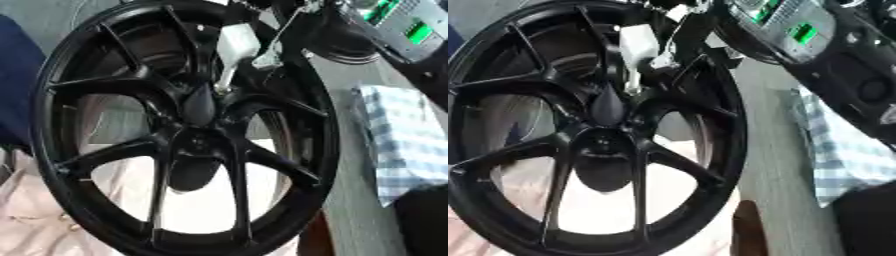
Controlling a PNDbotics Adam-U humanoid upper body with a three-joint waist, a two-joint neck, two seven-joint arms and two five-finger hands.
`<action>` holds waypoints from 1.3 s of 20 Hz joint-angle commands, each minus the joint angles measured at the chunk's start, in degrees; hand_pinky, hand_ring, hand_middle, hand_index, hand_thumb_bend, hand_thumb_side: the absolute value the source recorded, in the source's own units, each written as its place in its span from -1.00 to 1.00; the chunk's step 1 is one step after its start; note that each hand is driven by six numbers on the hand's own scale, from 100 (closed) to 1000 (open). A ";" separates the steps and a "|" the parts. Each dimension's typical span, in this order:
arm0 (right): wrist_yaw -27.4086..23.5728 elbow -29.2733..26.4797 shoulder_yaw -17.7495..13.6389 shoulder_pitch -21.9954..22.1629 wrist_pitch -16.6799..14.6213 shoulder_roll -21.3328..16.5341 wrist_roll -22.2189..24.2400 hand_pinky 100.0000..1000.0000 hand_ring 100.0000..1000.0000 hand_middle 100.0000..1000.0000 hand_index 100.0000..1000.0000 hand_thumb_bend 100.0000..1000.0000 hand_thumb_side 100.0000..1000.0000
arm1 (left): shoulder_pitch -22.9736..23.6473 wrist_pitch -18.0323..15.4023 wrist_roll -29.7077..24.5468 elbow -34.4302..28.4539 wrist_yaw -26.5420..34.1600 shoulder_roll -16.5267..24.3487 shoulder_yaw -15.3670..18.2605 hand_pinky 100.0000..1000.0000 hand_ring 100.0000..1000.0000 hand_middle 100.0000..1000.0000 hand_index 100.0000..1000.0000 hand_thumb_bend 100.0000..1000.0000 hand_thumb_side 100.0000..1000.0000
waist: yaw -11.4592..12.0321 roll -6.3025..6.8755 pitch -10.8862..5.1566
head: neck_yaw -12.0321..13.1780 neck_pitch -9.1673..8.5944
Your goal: Pull the pin out of the wheel hub.
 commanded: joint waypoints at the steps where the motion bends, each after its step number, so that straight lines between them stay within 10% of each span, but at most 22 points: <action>1: -1.31 -1.02 -2.03 -1.14 0.47 -3.02 0.40 0.21 -0.08 -0.52 -0.26 -0.33 -1.00 | -0.18 -0.14 -0.09 -0.53 -0.31 0.92 0.31 0.11 0.04 -0.12 0.30 -1.00 0.78 | -0.21 0.81 -1.67 | -0.27 0.28; 13: -3.81 -3.17 -5.88 -1.05 1.53 -6.37 1.80 0.20 -0.09 -0.53 -0.26 -0.32 -1.00 | 0.32 -0.16 0.12 -0.37 -0.37 1.00 0.55 0.10 0.04 -0.12 0.30 -1.00 0.78 | -0.85 0.92 -2.16 | 0.10 0.73; 21: -9.56 -1.94 -16.86 7.68 -1.64 -16.48 -4.95 0.22 -0.08 -0.52 -0.26 -0.33 -1.00 | 1.28 -0.31 1.12 -0.31 -0.24 1.18 1.34 0.10 0.04 -0.12 0.30 -1.00 0.78 | -2.50 1.39 -2.42 | 1.48 0.80; 26: -7.12 2.64 -24.52 15.34 1.51 -20.46 -9.66 0.18 -0.08 -0.52 -0.26 -0.40 -1.00 | 2.84 -0.53 2.98 -0.29 0.15 1.65 3.45 0.10 0.04 -0.12 0.30 -1.00 0.78 | -6.94 2.72 -2.08 | 5.94 0.14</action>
